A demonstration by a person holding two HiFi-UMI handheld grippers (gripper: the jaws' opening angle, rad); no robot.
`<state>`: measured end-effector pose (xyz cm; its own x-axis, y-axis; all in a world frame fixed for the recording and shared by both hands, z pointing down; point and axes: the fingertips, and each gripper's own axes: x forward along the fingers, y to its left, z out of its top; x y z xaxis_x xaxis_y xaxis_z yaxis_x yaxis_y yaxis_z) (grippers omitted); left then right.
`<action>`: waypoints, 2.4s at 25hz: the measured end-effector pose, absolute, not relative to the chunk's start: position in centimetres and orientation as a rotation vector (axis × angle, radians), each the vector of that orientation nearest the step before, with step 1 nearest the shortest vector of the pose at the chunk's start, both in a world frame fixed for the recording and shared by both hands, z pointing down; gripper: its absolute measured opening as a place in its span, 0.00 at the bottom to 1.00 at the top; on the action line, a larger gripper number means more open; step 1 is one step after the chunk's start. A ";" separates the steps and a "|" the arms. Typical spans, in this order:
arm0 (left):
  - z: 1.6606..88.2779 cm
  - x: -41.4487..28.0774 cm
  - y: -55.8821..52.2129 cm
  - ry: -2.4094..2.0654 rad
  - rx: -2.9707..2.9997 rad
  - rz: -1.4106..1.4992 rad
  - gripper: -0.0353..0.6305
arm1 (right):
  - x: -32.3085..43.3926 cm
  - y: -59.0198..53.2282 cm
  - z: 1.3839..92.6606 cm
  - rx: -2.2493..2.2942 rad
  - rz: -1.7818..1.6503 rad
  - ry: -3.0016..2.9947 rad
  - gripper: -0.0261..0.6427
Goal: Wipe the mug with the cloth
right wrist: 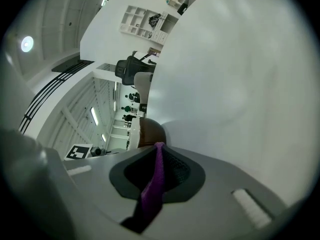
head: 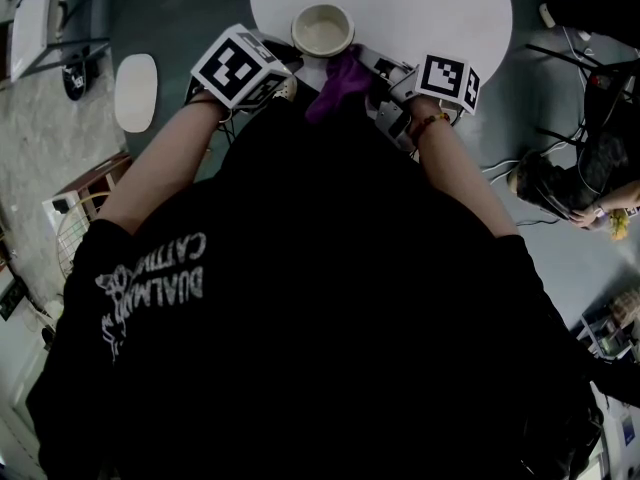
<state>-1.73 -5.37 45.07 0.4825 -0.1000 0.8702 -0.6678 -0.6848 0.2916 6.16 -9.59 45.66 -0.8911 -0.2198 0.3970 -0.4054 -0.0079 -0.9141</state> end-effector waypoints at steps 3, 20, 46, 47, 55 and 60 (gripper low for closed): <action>45.1 -1.7 -4.8 -0.626 2.106 1.179 0.16 | 6.3 -9.7 45.8 0.692 2.023 -2.114 0.08; 45.0 -0.7 -2.0 -0.558 2.124 1.184 0.16 | 7.1 -10.4 45.4 0.814 1.903 -2.148 0.08; 44.7 -3.6 -4.9 -0.144 2.233 1.149 0.16 | -0.4 -18.5 44.0 0.841 1.625 -2.094 0.08; 44.7 -3.9 -4.9 -0.130 2.234 1.151 0.16 | -1.0 -18.6 43.9 0.826 1.609 -2.091 0.08; 45.3 -5.8 -4.5 -0.020 2.232 1.188 0.17 | -4.8 -18.7 44.1 0.667 1.286 -2.025 0.08; 45.4 -7.0 -3.8 0.050 2.205 1.243 0.17 | -6.4 -18.1 44.5 0.566 1.200 -1.937 0.08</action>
